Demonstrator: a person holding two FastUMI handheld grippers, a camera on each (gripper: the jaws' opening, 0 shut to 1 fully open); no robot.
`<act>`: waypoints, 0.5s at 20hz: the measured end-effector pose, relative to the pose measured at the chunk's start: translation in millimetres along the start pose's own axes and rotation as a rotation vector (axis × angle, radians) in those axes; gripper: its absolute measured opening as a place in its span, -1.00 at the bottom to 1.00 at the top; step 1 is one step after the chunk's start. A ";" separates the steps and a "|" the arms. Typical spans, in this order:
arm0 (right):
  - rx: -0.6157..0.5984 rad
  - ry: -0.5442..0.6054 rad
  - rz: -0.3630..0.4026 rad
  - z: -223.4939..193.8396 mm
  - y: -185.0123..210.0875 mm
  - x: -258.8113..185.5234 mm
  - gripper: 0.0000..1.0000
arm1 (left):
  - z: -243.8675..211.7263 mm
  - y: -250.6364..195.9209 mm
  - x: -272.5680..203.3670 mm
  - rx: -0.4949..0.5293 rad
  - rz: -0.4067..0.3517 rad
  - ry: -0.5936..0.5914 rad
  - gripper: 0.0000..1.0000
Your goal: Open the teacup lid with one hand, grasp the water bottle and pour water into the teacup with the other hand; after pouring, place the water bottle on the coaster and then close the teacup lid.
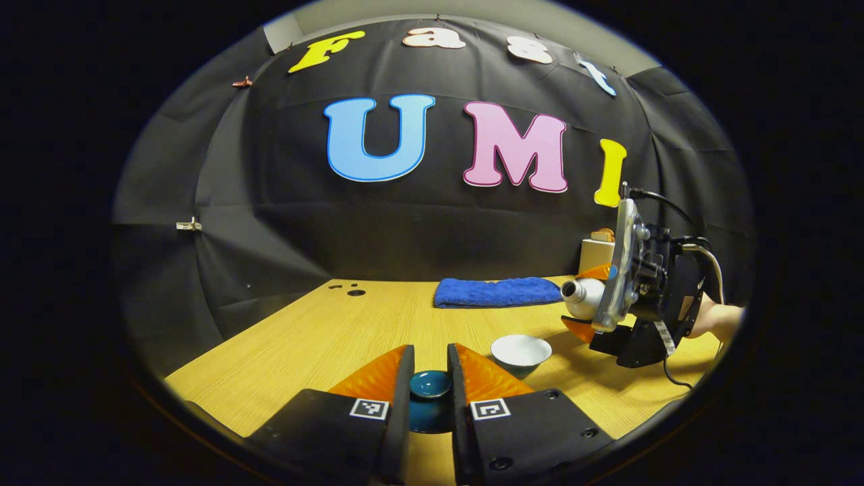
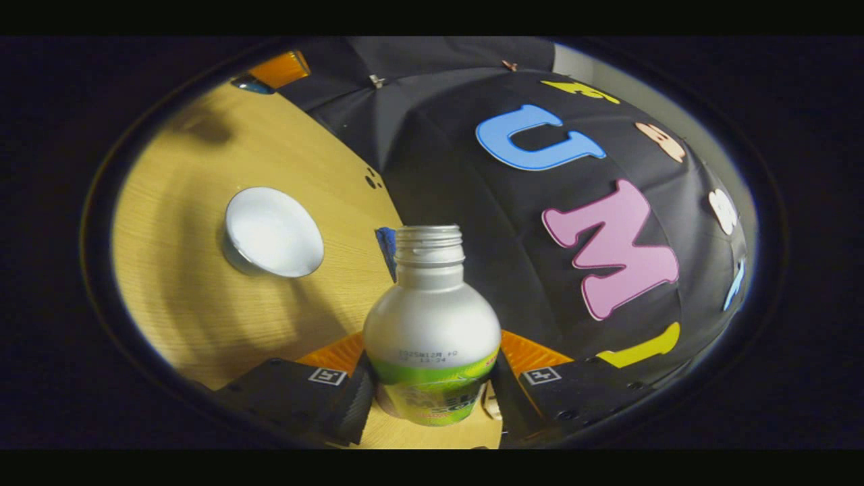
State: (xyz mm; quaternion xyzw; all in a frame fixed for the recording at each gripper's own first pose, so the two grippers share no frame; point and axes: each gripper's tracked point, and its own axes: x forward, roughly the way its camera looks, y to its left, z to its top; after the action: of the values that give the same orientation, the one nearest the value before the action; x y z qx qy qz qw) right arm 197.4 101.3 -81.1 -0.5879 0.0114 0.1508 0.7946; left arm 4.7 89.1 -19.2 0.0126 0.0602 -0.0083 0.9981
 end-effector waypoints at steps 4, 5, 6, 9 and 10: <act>-0.063 -0.004 0.006 1.3 8.2 0.8 0.57 | -3.8 4.2 -0.9 -0.014 0.001 0.006 -0.40; -0.086 0.000 0.000 2.5 8.8 3.1 0.57 | -4.1 4.8 -0.2 -0.019 0.001 0.008 -0.41; -0.112 0.002 -0.011 2.9 9.1 3.1 0.58 | -5.9 5.3 0.4 -0.024 -0.001 0.011 -0.41; -0.205 -0.001 -0.044 9.1 8.4 6.9 0.57 | -8.8 4.6 -0.6 -0.038 -0.013 0.018 -0.41; -0.233 0.001 -0.046 8.8 11.0 8.6 0.57 | -10.6 4.3 -1.6 -0.042 -0.018 0.022 -0.41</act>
State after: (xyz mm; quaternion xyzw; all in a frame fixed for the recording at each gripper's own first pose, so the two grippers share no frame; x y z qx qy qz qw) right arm 201.4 114.4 -90.3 -0.6764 -0.0191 0.1325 0.7243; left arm 1.9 93.7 -29.4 -0.0090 0.0715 -0.0160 0.9973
